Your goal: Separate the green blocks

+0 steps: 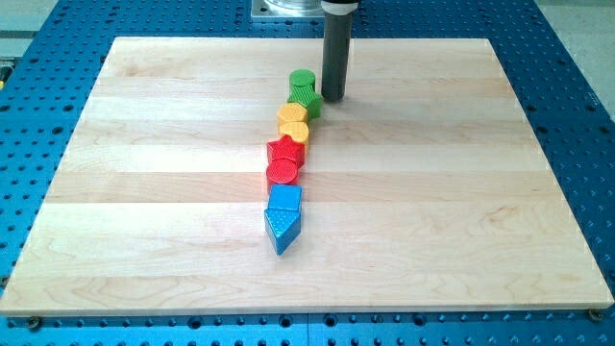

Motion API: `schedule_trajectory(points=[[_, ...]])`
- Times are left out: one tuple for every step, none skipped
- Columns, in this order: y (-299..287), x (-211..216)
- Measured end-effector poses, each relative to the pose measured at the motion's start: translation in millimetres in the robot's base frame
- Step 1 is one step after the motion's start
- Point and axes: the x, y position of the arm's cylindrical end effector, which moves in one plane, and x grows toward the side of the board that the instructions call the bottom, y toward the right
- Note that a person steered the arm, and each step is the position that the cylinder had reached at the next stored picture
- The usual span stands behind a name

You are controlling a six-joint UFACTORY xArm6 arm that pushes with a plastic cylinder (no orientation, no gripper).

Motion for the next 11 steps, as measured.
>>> schedule_trajectory(points=[[0,0],[-2,0],[-3,-16],[-4,-18],[-24,-29],[-52,-52],[-105,-57],[-98,11],[-13,12],[-17,-32],[-35,-66]])
